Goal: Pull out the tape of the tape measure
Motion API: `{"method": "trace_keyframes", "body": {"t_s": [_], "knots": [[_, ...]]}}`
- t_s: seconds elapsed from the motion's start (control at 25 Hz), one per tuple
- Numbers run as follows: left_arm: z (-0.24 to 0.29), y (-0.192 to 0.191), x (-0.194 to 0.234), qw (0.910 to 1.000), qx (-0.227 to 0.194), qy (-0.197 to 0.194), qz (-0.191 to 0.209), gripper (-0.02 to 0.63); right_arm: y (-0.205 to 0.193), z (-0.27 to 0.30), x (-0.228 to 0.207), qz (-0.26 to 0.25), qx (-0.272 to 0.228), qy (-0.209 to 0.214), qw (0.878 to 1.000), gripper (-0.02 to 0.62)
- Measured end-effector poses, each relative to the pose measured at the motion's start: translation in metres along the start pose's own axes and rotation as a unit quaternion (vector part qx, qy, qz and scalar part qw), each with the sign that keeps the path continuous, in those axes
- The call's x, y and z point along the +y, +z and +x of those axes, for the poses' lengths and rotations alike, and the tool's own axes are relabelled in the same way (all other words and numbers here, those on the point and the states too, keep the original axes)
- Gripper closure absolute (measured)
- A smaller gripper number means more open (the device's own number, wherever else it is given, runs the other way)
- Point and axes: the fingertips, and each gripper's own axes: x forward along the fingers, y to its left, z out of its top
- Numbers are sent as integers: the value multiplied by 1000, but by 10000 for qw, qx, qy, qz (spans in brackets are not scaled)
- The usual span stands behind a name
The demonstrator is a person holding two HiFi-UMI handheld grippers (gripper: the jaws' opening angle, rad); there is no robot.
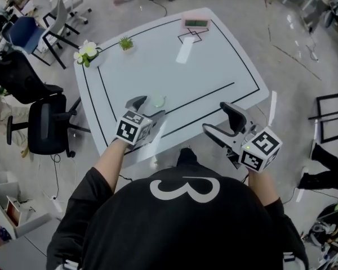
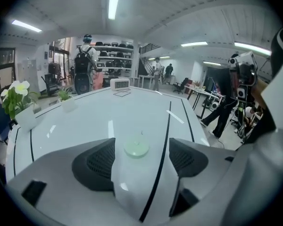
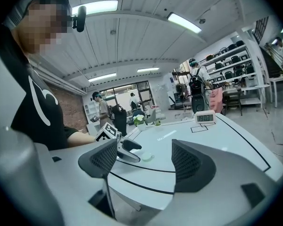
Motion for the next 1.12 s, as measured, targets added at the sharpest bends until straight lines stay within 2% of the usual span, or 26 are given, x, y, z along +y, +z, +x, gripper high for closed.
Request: {"method": "trace_keyframes", "body": {"t_s": [0.32, 0.52, 0.68, 1.12], "knots": [[27, -3, 12, 9995, 196, 225, 44, 263, 14, 30, -28, -122, 263, 488, 9984, 245], [30, -6, 10, 9990, 282, 294, 193, 339, 17, 45, -35, -219, 437, 837, 9953, 247], [34, -8, 13, 9982, 401, 383, 246, 357, 20, 65, -47, -469, 634, 1156, 9902, 247], [36, -9, 12, 9982, 538, 154, 196, 391, 20, 96, -64, -625, 799, 1689, 9804, 250]]}}
